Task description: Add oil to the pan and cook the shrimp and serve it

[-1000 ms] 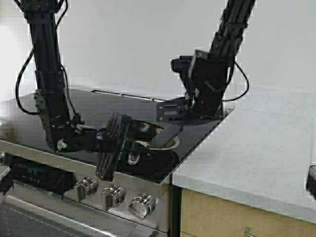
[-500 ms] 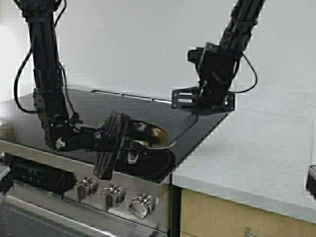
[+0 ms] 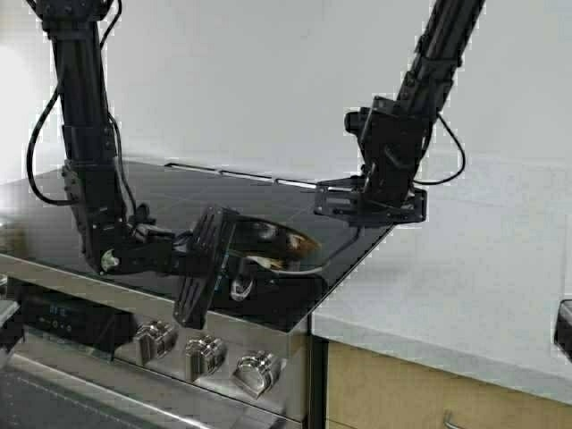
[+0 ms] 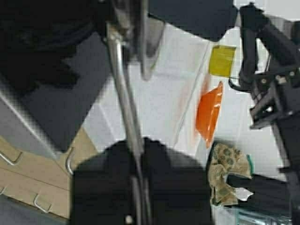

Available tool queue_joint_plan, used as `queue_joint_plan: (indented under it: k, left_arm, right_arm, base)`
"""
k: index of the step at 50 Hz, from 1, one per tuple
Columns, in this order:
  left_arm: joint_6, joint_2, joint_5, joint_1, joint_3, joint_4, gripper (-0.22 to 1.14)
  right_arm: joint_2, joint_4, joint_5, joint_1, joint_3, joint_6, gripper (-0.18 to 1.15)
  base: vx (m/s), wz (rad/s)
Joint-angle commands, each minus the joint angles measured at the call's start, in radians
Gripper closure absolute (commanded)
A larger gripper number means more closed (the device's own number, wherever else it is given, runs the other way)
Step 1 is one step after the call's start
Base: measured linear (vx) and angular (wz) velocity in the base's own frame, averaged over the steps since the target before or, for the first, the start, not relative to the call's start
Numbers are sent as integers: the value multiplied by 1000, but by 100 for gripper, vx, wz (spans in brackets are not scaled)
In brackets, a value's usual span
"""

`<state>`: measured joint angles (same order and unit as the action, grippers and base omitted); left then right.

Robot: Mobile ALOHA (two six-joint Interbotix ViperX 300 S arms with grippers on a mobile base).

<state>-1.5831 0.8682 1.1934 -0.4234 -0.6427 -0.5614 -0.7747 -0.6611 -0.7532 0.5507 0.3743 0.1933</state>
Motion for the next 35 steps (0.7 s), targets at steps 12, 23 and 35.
queue_joint_plan:
  k: [12, 23, 35]
  left_arm:
    - [29, -87, -29, 8, 14, -46, 90]
    - [25, -100, -83, 9, 23, -87, 90]
    - [9, -107, -115, 9, 37, -133, 90]
  right_arm:
    - [-44, 6, 67, 0, -3, -60, 90]
    - [-78, 121, 75, 37, -8, -213, 90]
    - [-83, 176, 83, 71, -40, -279, 90]
  base:
    - [0, 0]
    - [0, 0]
    - [0, 0]
